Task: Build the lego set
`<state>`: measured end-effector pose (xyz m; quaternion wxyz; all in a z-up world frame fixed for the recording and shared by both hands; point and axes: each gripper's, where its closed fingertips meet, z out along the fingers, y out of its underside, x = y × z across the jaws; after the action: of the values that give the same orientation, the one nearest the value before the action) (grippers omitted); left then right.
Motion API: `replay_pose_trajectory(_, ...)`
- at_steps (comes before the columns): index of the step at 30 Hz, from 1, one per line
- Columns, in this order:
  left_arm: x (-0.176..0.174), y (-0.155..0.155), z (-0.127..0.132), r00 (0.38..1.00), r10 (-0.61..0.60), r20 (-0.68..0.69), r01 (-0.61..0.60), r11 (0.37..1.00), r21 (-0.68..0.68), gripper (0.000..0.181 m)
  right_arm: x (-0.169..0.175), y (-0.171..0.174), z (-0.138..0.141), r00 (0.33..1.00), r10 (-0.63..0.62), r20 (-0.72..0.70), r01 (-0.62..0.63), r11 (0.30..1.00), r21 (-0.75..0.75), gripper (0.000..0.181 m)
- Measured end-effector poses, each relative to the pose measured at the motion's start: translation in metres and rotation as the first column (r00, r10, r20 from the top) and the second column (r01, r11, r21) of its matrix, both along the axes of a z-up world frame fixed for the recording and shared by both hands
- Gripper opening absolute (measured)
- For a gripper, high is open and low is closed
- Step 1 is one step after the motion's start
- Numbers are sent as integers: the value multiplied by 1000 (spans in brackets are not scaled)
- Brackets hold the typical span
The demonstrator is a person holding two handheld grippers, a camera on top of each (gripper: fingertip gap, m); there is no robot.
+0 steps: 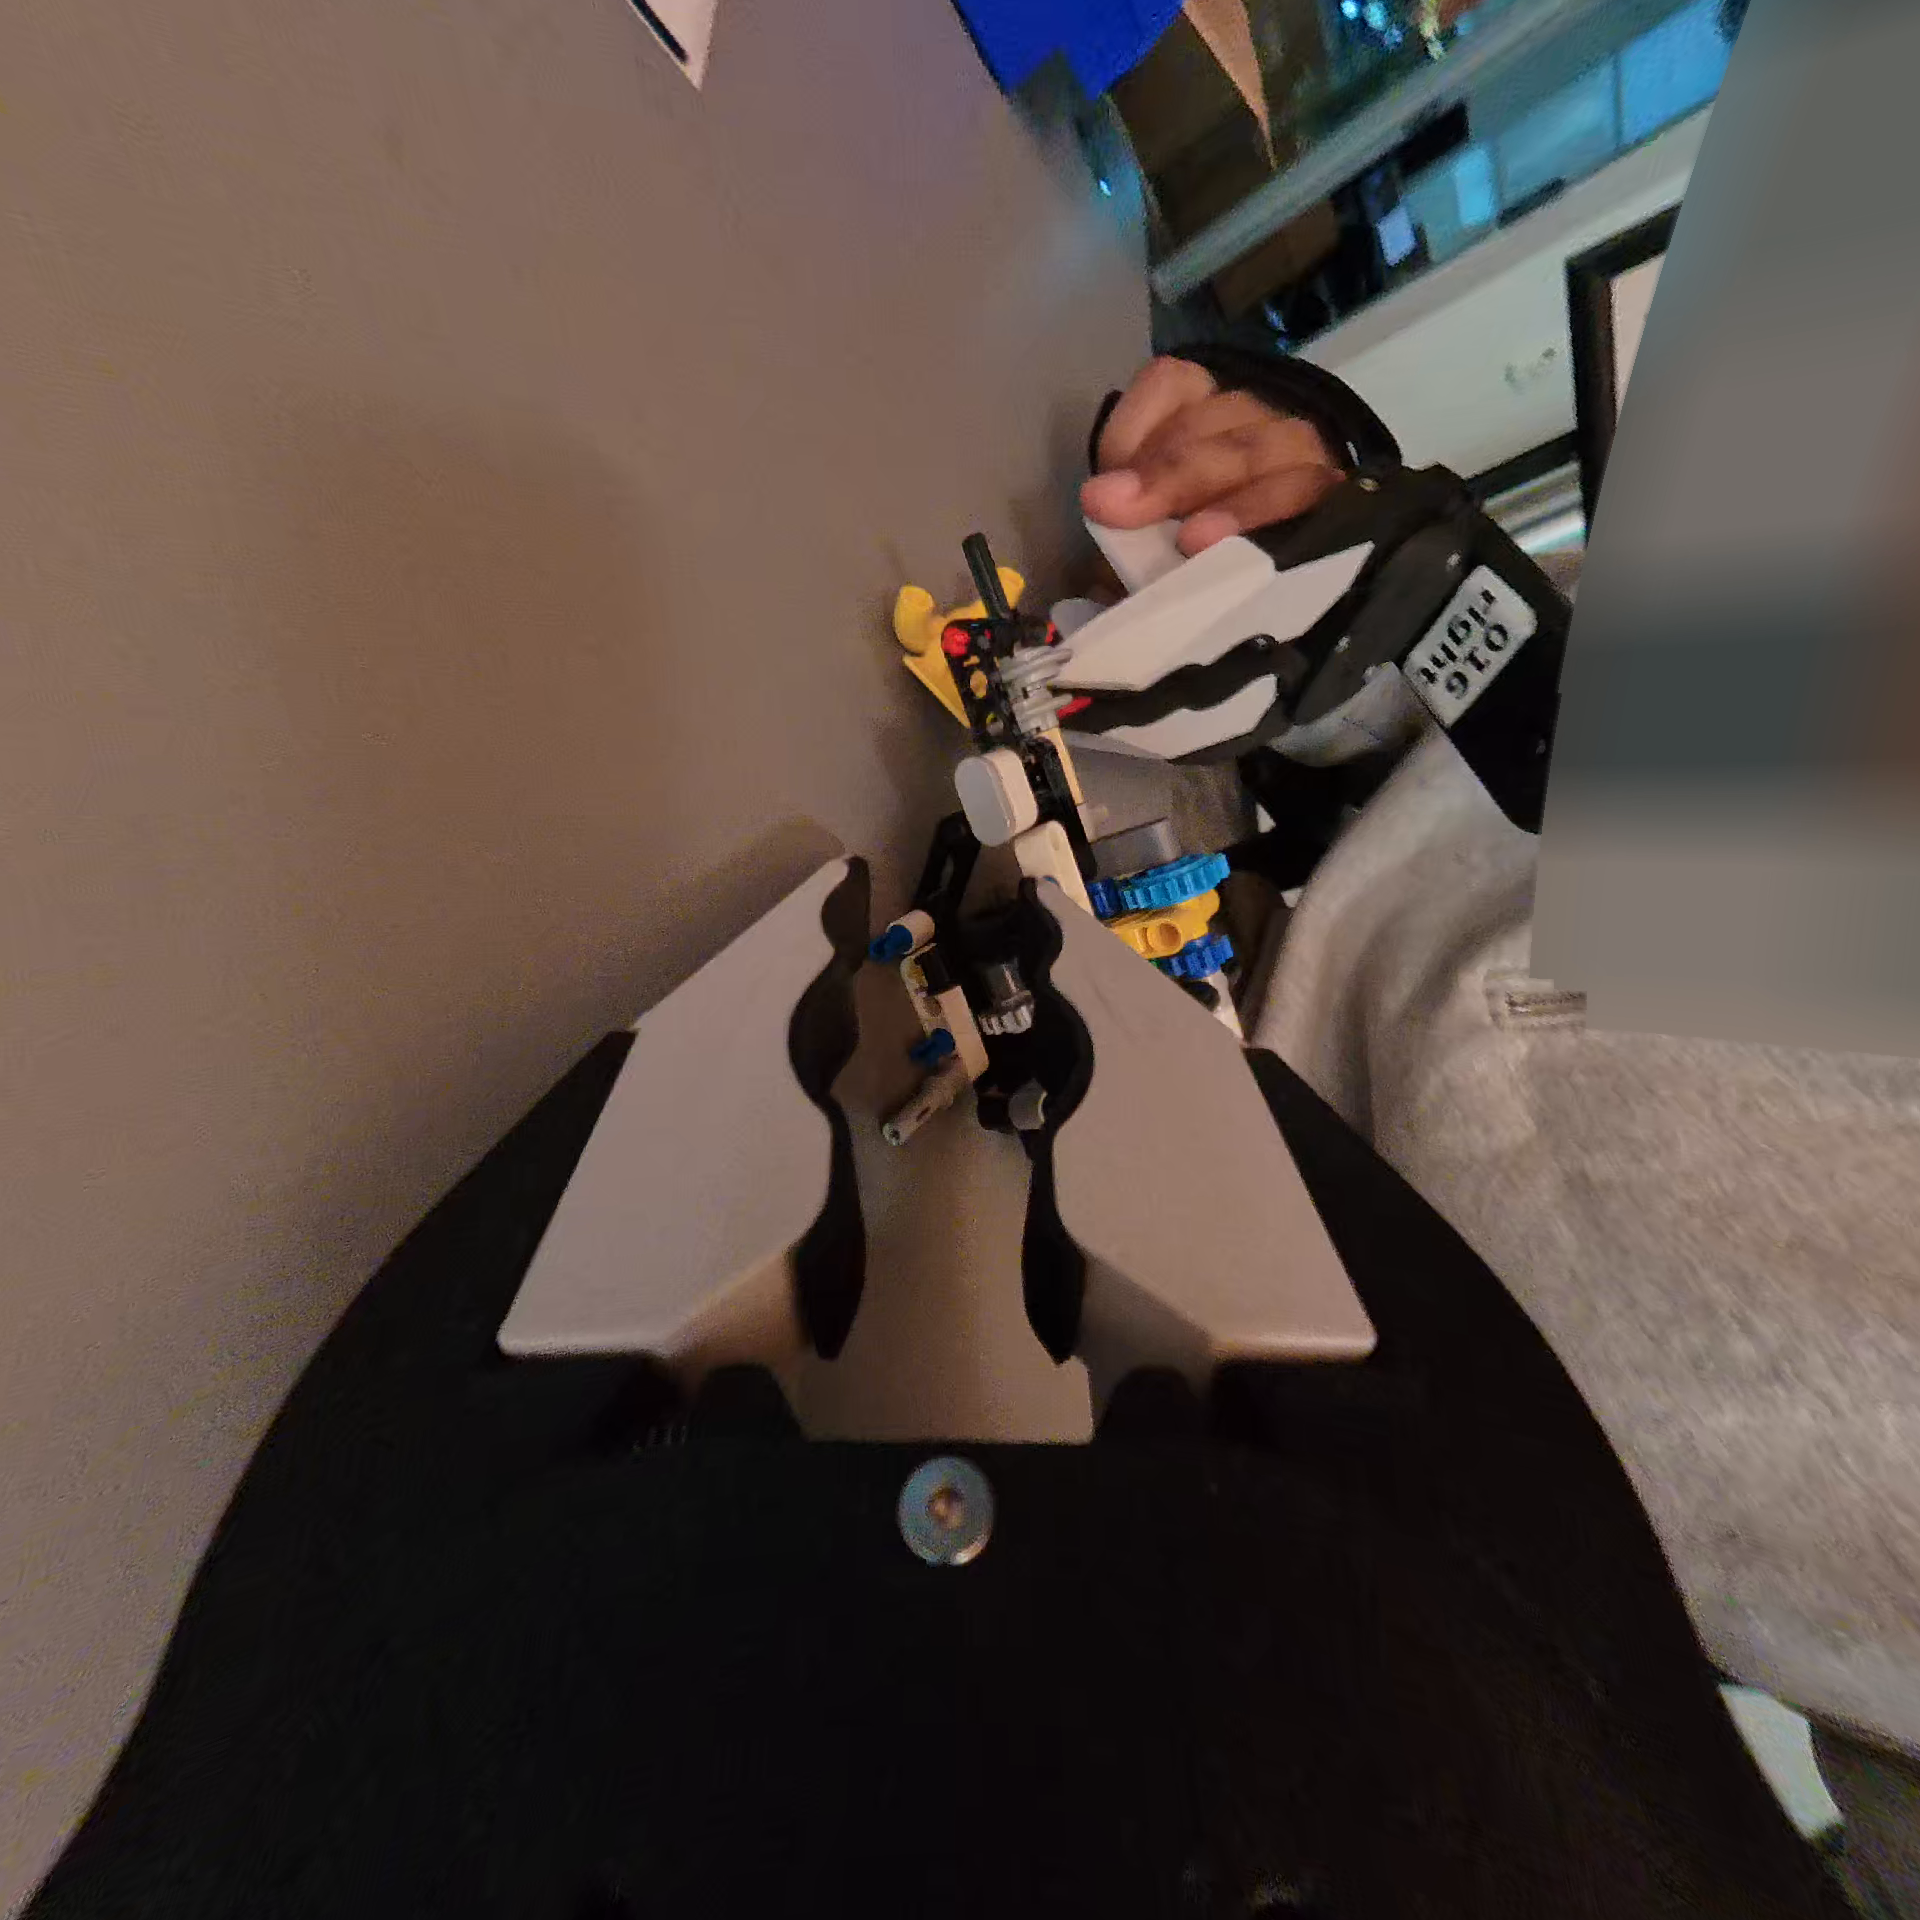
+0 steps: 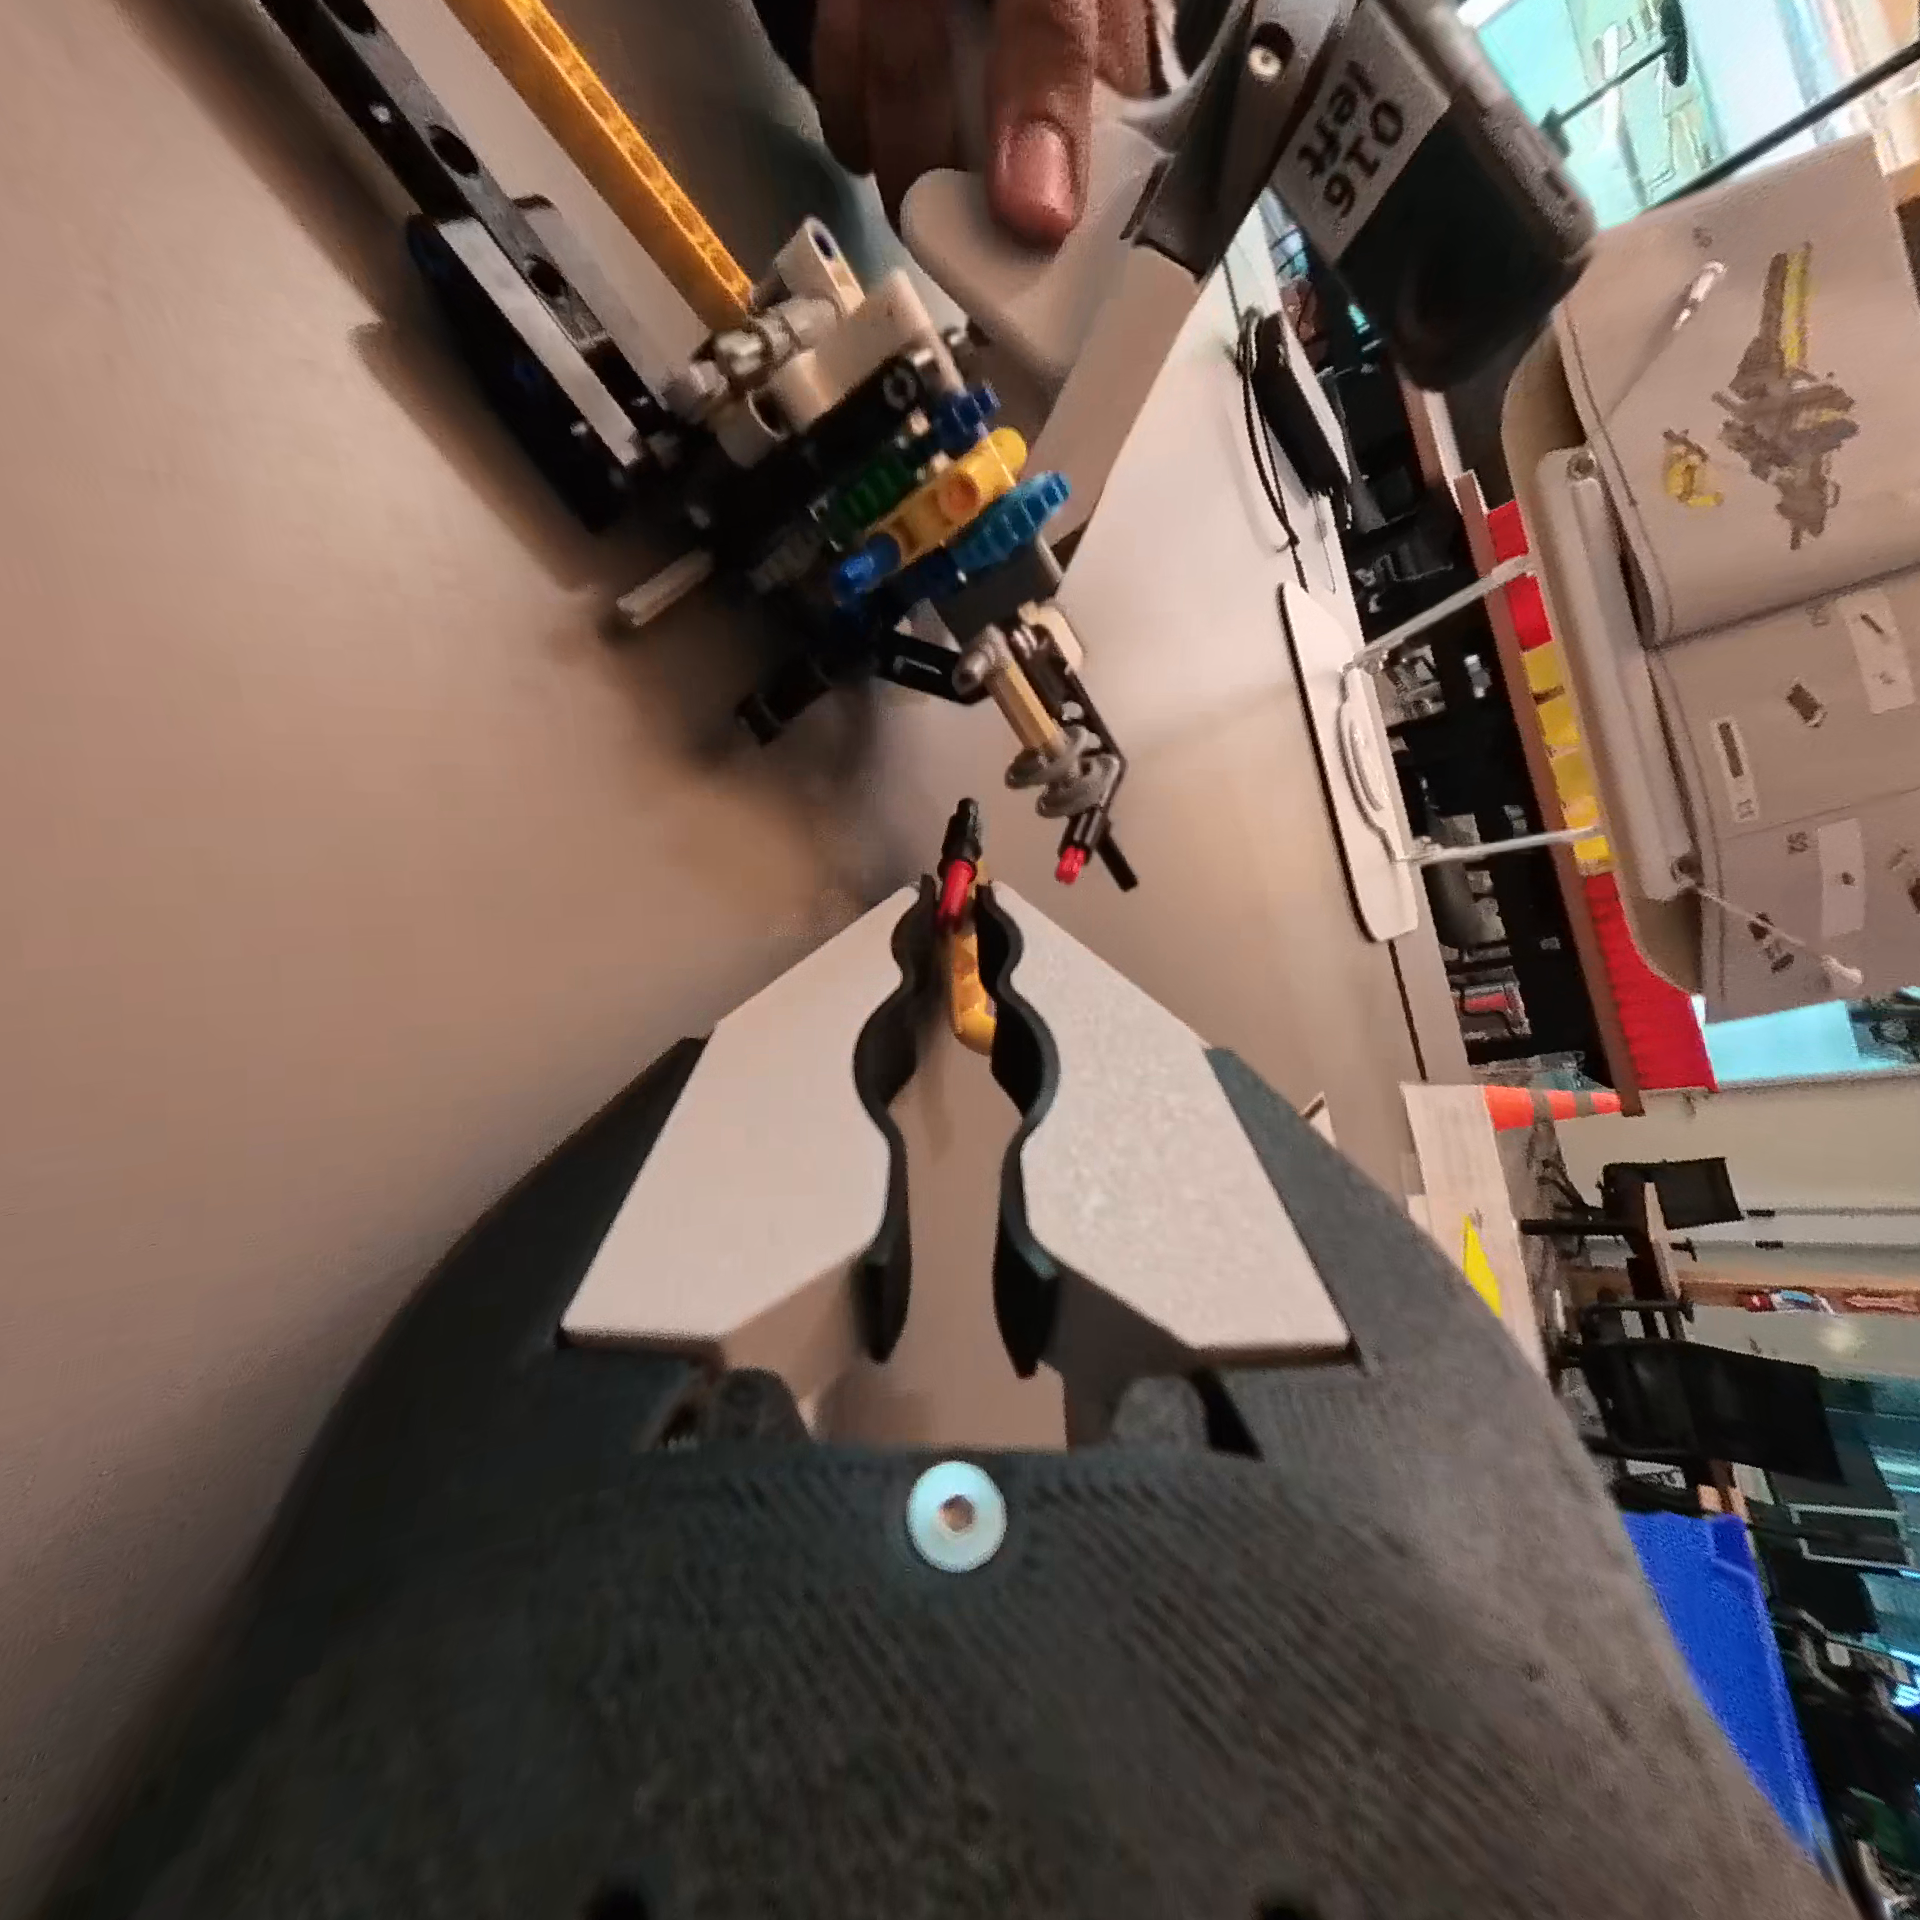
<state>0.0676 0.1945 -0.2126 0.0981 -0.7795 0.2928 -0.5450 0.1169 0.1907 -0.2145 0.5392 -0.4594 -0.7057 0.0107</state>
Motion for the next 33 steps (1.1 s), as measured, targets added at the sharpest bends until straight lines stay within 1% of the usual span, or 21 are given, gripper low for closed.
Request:
replay_pose_trajectory(2, 3, -2, 3, 998, -46, 44, 47, 998, -35, 24, 5, 3, -2, 1000, -15, -21, 15, 1000, -2, 6)
replay_pose_trajectory(4, 5, -5, 5, 994, -83, 73, 89, 993, -72, 21, 9, 7, -3, 999, -20, -38, 21, 999, 29, 6)
replay_pose_trajectory(7, 6, -9, 1, 988, -147, 50, 150, 986, -72, 18, 15, 10, -3, 999, -31, -37, 33, 998, 57, 6)
replay_pose_trajectory(16, 15, -10, 1, 982, -184, 46, 188, 979, -80, 15, 18, 14, -3, 998, -45, -33, 48, 993, 107, 6)
replay_pose_trajectory(17, 16, -10, 0, 981, -189, 43, 192, 978, -79, 15, 20, 17, -4, 998, -60, -25, 62, 990, 124, 6)
replay_pose_trajectory(19, 16, -10, -1, 983, -182, 30, 184, 980, -73, 12, 29, 33, -5, 990, -143, 15, 137, 971, 198, 6)
replay_pose_trajectory(21, 15, -8, -1, 989, -149, 21, 150, 987, -59, 12, 44, 49, -9, 972, -222, 79, 191, 938, 291, 6)
replay_pose_trajectory(22, 13, -6, -1, 993, -121, 12, 122, 991, -47, 12, 50, 52, -10, 966, -236, 103, 193, 929, 317, 6)
replay_pose_trajectory(24, 8, -2, 2, 999, -47, 10, 48, 999, -11, 13, 56, 52, -11, 965, -224, 137, 173, 935, 309, 7)
replay_pose_trajectory(26, 3, 3, 14, 998, 40, 45, -41, 999, 26, 14, 61, 50, -11, 962, -216, 164, 156, 935, 318, 8)
replay_pose_trajectory(28, -5, 7, 25, 988, 137, 64, -142, 987, 75, 14, 67, 51, -9, 956, -235, 174, 171, 933, 318, 14)
replay_pose_trajectory(29, -9, 6, 32, 983, 166, 75, -173, 980, 100, 15, 70, 50, -8, 954, -245, 172, 187, 937, 295, 19)
replay_pose_trajectory(31, -16, -2, 42, 975, 207, 77, -217, 964, 154, 16, 80, 50, -3, 948, -281, 151, 241, 941, 238, 34)
replay_pose_trajectory(33, -25, -11, 47, 967, 248, 54, -253, 943, 214, 17, 92, 51, 4, 930, -343, 134, 315, 930, 191, 51)
